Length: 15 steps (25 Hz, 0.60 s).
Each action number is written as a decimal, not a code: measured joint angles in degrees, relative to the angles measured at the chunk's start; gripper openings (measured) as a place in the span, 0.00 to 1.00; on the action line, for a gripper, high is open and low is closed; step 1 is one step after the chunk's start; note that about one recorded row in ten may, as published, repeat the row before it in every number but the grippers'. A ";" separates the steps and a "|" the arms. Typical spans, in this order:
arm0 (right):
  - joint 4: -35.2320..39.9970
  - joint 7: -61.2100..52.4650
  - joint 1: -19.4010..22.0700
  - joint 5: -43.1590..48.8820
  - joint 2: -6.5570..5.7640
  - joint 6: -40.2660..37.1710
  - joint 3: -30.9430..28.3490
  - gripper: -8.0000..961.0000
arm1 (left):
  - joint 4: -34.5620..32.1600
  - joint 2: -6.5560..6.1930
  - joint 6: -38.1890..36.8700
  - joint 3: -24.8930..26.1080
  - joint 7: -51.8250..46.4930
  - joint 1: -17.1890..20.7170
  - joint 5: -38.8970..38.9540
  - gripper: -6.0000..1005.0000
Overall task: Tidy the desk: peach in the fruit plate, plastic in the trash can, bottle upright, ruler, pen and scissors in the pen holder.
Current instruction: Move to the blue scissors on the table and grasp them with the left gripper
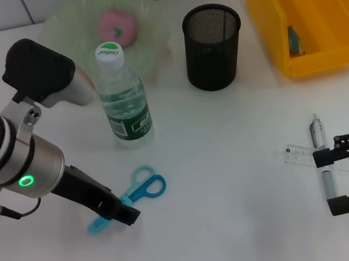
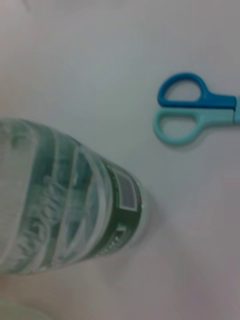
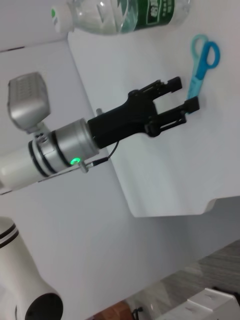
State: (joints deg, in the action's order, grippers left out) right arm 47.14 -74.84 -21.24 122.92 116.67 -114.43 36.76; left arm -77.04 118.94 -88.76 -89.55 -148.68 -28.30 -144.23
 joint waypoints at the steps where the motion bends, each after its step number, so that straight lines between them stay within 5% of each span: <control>1: -0.47 0.31 -0.20 0.00 0.04 0.00 0.03 0.81 | -0.14 0.05 0.39 -1.03 -0.77 -0.01 -1.00 0.73; 15: -3.34 1.32 -1.39 0.38 -0.27 0.43 -0.14 0.81 | -0.81 0.06 1.85 -4.72 -3.37 0.82 -3.54 0.69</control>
State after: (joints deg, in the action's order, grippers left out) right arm 43.81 -73.52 -22.63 123.30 116.41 -114.00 36.62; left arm -77.84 119.00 -86.92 -94.27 -152.05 -27.48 -147.76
